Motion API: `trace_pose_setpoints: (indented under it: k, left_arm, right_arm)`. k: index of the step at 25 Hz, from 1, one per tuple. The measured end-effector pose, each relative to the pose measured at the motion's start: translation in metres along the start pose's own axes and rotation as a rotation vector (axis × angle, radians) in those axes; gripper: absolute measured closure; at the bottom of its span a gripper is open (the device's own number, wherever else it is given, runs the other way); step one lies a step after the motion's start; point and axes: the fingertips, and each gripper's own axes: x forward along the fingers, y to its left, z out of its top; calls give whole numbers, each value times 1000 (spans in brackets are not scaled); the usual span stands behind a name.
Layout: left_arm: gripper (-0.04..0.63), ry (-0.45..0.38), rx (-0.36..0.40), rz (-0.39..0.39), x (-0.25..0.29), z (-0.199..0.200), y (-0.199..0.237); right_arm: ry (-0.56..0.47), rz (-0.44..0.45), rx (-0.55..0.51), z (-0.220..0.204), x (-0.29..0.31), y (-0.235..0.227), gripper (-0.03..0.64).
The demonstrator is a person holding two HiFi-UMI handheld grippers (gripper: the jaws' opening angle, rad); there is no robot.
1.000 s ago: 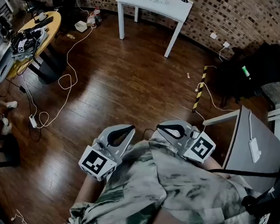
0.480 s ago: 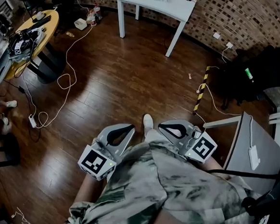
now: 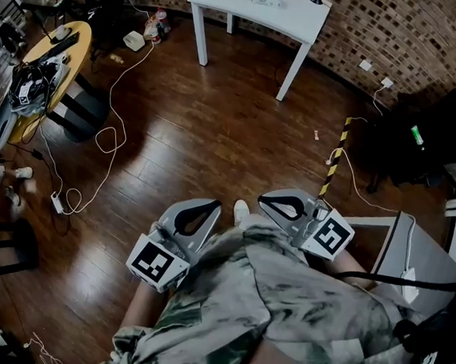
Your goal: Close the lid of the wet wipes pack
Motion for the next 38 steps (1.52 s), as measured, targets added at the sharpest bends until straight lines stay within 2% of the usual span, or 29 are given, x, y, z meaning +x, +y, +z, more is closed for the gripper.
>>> trace_pose_setpoints:
  k: [4,10,23,33,38]
  left_arm:
    - [594,0,12,-2,42,27,19]
    - [594,12,25,-2,94,41,43]
    - [594,7,4,-40,143,45,96]
    - [594,-33,-6,-62,166,70,205]
    - [594,-24,-9,-82,171,85,266]
  right_arm:
    - [-5,-8,-12,4,-9,-52,614]
    - [-8,-32,-2,-5,-21,-111,614]
    - [11,-46,35,-16,3,-164,614]
    - [37,-78,22,6,74,-245,614]
    - [28,-106,16,28,117,-288,614]
